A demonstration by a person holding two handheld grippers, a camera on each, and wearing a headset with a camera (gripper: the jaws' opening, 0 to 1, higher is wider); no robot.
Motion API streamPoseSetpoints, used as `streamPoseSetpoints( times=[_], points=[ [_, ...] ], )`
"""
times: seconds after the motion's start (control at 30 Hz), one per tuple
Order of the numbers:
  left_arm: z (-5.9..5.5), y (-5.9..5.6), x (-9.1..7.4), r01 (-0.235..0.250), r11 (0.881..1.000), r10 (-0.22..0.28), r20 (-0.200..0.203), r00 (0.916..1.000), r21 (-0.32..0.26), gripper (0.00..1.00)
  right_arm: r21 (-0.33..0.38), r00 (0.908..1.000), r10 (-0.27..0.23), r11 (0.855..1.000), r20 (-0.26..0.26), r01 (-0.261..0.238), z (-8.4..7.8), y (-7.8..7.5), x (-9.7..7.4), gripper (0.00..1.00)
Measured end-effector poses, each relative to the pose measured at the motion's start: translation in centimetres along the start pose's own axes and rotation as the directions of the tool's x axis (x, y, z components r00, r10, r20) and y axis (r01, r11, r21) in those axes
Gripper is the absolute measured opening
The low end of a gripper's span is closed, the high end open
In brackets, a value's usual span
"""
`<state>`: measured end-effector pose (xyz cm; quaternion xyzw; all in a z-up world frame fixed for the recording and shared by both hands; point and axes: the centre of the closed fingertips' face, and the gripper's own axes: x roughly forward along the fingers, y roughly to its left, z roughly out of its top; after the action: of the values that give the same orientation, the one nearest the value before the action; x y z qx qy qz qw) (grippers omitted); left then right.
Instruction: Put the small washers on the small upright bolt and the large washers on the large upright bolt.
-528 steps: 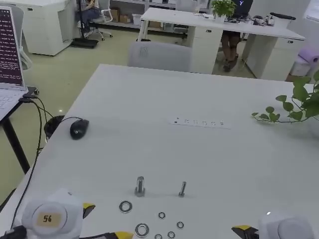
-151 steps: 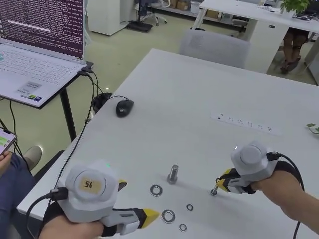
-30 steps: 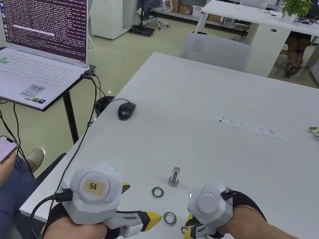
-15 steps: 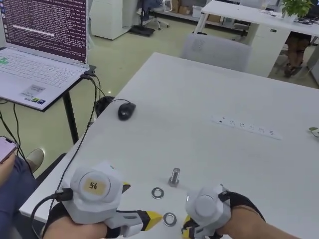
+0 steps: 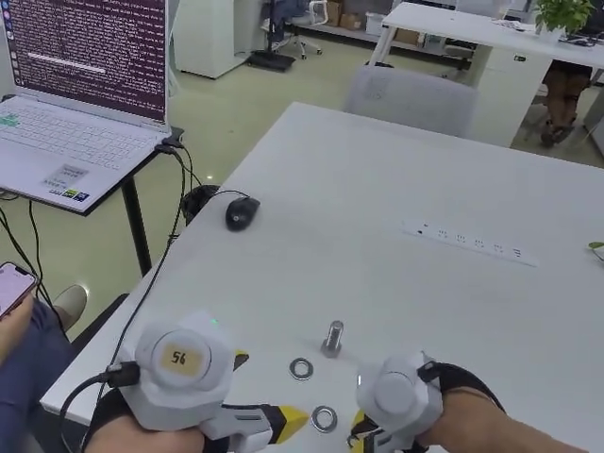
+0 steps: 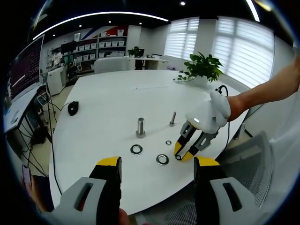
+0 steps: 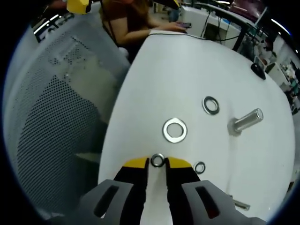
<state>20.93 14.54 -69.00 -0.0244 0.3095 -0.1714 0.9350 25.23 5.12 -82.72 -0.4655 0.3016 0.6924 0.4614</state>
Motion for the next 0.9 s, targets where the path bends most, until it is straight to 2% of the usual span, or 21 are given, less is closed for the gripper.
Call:
streamPoseSetpoints(
  times=[0.13,0.33,0.47,0.63,0.9],
  points=[
    [0.2,-0.1,0.1,0.004,1.0,-0.004,0.0,1.0,0.005,0.62,0.012,0.9999,-0.01,1.0,0.006,0.01,-0.1,0.0,0.0,0.14],
    [0.3,-0.1,0.2,0.006,1.0,-0.006,0.001,1.0,0.006,0.62,0.124,0.9972,-0.047,0.991,0.058,0.04,-0.3,-0.2,-0.2,0.13],
    [0.3,0.0,0.2,0.006,1.0,-0.006,0.001,1.0,0.007,0.62,0.152,0.9959,-0.062,0.987,0.066,0.052,-0.8,-0.3,-0.4,0.13],
    [0.2,0.1,0.3,0.005,1.0,-0.005,0.0,1.0,0.005,0.61,0.229,0.9923,-0.097,0.97,0.077,0.077,-1.7,-0.8,-0.9,0.13],
    [0.1,0.1,0.2,0.002,1.0,-0.002,-0.001,1.0,0.0,0.61,0.367,0.9815,-0.163,0.923,0.101,0.115,-4.1,-1.7,-2.7,0.13]
  ],
)
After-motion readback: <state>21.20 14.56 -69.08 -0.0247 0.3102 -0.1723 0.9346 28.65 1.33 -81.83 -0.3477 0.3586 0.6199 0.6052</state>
